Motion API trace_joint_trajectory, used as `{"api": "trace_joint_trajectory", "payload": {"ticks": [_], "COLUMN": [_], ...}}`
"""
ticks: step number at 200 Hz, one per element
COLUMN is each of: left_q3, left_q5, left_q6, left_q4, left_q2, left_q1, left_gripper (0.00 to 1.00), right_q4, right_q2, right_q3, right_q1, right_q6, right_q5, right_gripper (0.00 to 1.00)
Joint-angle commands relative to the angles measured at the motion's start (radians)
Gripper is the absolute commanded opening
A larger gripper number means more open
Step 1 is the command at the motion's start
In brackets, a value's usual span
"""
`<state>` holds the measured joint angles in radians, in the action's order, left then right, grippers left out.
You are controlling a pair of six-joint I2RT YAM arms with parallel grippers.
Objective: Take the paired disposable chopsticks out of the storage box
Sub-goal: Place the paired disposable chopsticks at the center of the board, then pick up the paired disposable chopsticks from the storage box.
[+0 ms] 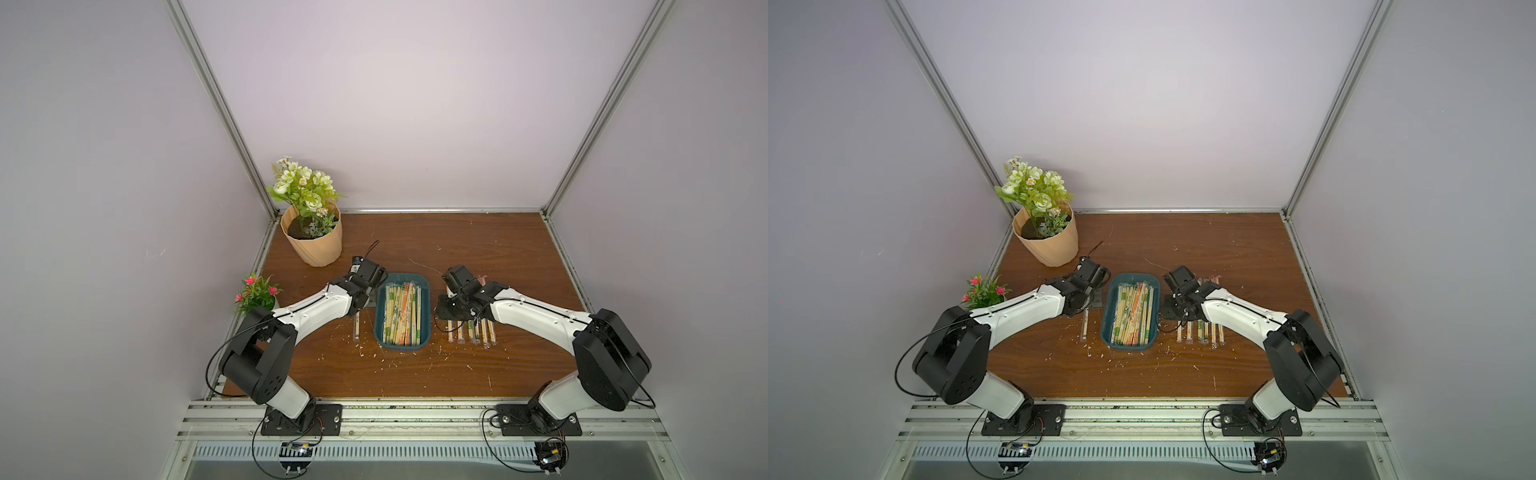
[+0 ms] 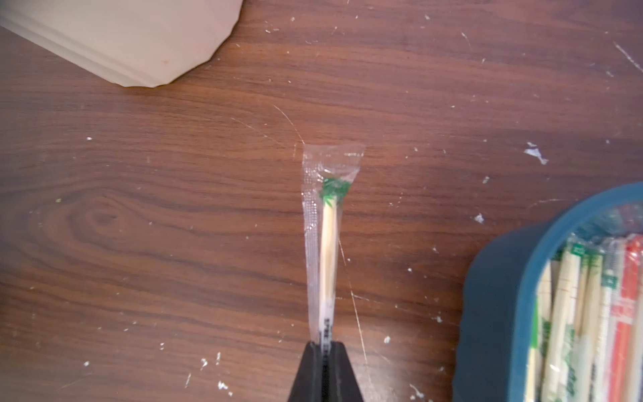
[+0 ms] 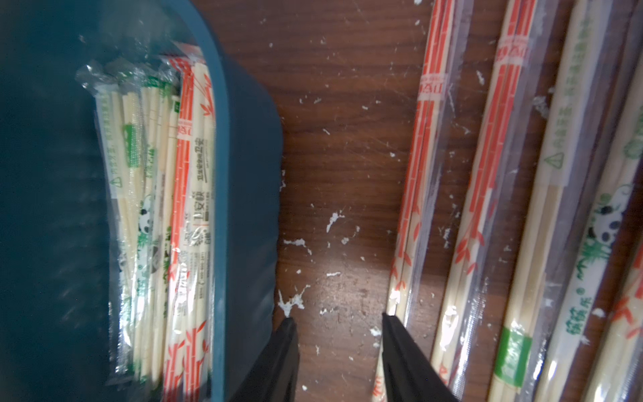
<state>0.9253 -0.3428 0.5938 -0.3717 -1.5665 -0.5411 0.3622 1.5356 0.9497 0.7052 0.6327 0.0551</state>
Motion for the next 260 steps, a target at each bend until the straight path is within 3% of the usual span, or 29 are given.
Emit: {"api": "trace_joint_trajectory", "payload": {"ticks": [1,27,43,79,124,189,223,260], "left_q3": [-0.005,0.003,0.010,0.031,0.074,0.164,0.189,0.193], "left_q5": [0.008,0.011,0.013,0.034,0.146,0.197,0.220,0.203], "left_q6": [-0.016,-0.017,-0.017,-0.020,-0.036,0.001,0.017,0.019], "left_q4": [0.039,0.033,0.023,0.000,-0.005,0.027,0.040,0.036], "left_q2": [-0.018,-0.016,-0.003,0.035,0.060,-0.024,-0.087,-0.137], "left_q1": [0.006,0.006,0.007,0.006,-0.009,-0.162,-0.194,-0.203], "left_gripper": [0.15,0.37,0.44,0.47,0.48,0.48,0.34,0.28], "right_q4": [0.016,0.017,0.019,0.018,0.011,-0.007,-0.009,-0.021], "right_q2": [-0.046,-0.056,-0.062,-0.077,-0.090,-0.105,-0.119,-0.130], "right_q3": [0.017,0.014,0.013,0.008,0.000,-0.018,-0.031,-0.057], "right_q1": [-0.002,-0.001,-0.002,-0.003,-0.004,-0.018,-0.021,-0.026], "right_q6": [-0.008,-0.010,-0.010,-0.010,-0.006,-0.010,-0.011,-0.004], "right_q5": [0.020,0.025,0.026,0.026,0.018,0.006,0.006,-0.004], "right_gripper": [0.45,0.46,0.46,0.46,0.47,0.47,0.47,0.47]}}
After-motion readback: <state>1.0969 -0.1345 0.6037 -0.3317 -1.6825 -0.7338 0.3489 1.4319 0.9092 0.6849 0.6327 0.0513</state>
